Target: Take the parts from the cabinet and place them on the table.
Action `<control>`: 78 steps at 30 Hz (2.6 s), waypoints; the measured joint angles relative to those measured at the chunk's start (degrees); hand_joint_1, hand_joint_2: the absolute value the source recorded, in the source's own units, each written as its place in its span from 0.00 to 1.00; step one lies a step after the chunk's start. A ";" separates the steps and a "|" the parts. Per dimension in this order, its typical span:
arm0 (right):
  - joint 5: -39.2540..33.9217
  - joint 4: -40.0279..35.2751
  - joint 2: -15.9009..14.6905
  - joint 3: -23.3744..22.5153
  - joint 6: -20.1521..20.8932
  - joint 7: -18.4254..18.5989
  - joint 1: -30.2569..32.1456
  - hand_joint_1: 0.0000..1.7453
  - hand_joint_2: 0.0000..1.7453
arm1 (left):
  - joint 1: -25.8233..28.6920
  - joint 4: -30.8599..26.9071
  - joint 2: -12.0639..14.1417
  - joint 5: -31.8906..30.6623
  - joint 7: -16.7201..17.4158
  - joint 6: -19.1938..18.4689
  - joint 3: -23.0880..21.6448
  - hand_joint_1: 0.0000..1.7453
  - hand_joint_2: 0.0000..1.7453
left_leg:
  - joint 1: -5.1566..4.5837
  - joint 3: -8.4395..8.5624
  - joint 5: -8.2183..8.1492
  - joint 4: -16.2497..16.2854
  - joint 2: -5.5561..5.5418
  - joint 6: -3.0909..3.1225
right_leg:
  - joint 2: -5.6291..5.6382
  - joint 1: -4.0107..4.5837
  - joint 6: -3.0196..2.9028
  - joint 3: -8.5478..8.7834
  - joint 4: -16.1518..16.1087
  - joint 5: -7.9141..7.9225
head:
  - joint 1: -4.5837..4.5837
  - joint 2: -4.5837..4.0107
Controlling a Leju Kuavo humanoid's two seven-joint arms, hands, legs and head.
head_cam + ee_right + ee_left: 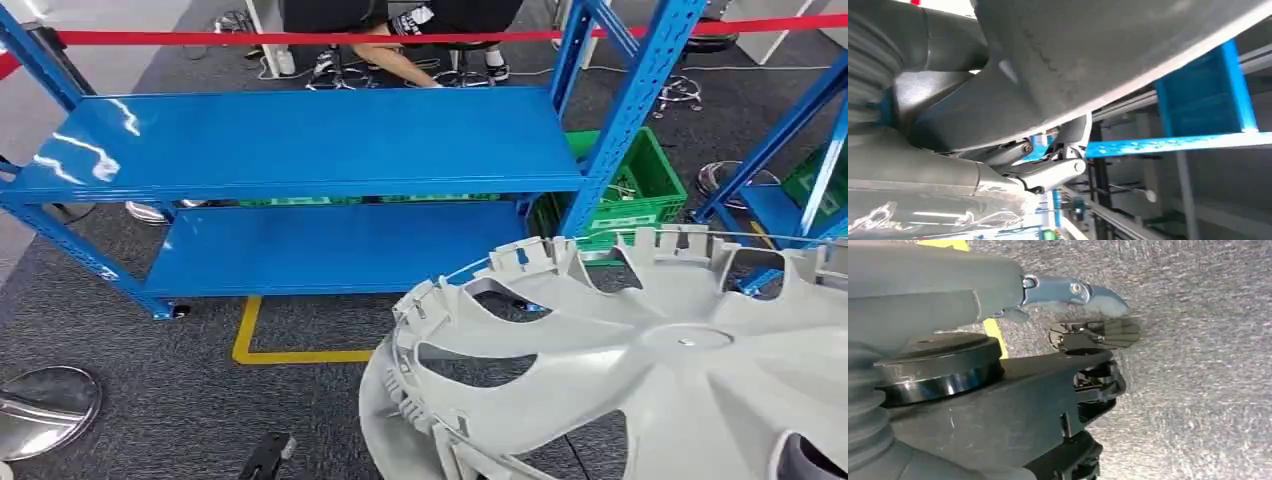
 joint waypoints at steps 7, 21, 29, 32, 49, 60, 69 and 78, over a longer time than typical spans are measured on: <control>0.13 0.11 0.00 0.31 -0.15 0.55 -0.55 1.00 1.00 | 0.13 0.00 0.20 0.37 -0.02 -0.24 0.02 0.00 1.00 | 0.63 -4.96 -13.40 17.77 0.01 -2.16 | -0.40 -0.51 -1.73 -5.47 -0.09 5.14 | -0.61 0.00; 1.03 0.20 -0.68 1.01 -1.49 0.61 -1.00 1.00 1.00 | 0.04 0.00 0.24 0.55 -0.13 -0.50 0.04 0.00 1.00 | 0.49 5.77 -5.69 -0.54 0.20 1.65 | -0.50 -0.72 1.58 -14.31 14.91 -2.38 | -0.31 0.00; 1.11 0.33 -0.90 1.42 -1.75 0.57 -1.11 1.00 1.00 | 0.05 0.00 0.26 0.61 -0.26 -0.52 0.04 0.00 1.00 | -0.21 0.86 -1.10 0.01 0.13 0.72 | -0.45 0.10 0.00 0.56 -0.45 0.46 | -0.44 -0.02; 1.11 0.39 -0.92 1.51 -1.90 0.52 -1.25 1.00 1.00 | 0.20 0.00 0.33 0.68 -0.31 -0.52 0.04 0.00 1.00 | -0.07 -0.16 -0.10 -0.27 0.08 -0.27 | -0.64 -0.23 -1.11 -1.03 -1.14 2.31 | -0.26 -0.02; 3.10 1.09 -1.84 1.44 -4.48 1.33 -1.39 1.00 1.00 | 0.37 0.00 0.52 1.01 -0.87 -0.07 0.07 0.00 1.00 | 1.45 6.83 -7.41 0.24 0.08 0.55 | -0.63 -1.36 1.87 -12.30 4.86 6.35 | -0.57 0.00; 12.77 2.69 -5.33 -7.29 -16.71 2.58 1.64 1.00 1.00 | 0.80 0.00 0.83 1.71 -0.61 -0.02 0.37 0.00 1.00 | 0.39 3.75 -4.84 0.81 -0.24 0.01 | -0.59 -0.12 -0.01 -4.33 1.04 3.66 | -0.50 0.00; 13.62 2.82 -6.67 -21.62 -21.09 4.94 8.10 1.00 1.00 | 1.41 0.00 1.31 1.77 -0.41 -0.39 0.85 0.00 1.00 | 0.56 -2.96 -13.39 17.41 -0.03 -1.65 | -0.66 -0.67 -1.14 -5.66 0.38 5.33 | -0.85 0.00; 11.82 3.28 -6.40 -33.80 -21.07 2.95 14.56 1.00 1.00 | 1.97 0.00 1.40 1.33 -0.22 -0.28 1.11 0.00 1.00 | 0.26 5.82 -6.87 0.36 -0.10 -0.02 | -0.66 -0.32 -0.88 -6.84 0.83 6.25 | -0.77 0.00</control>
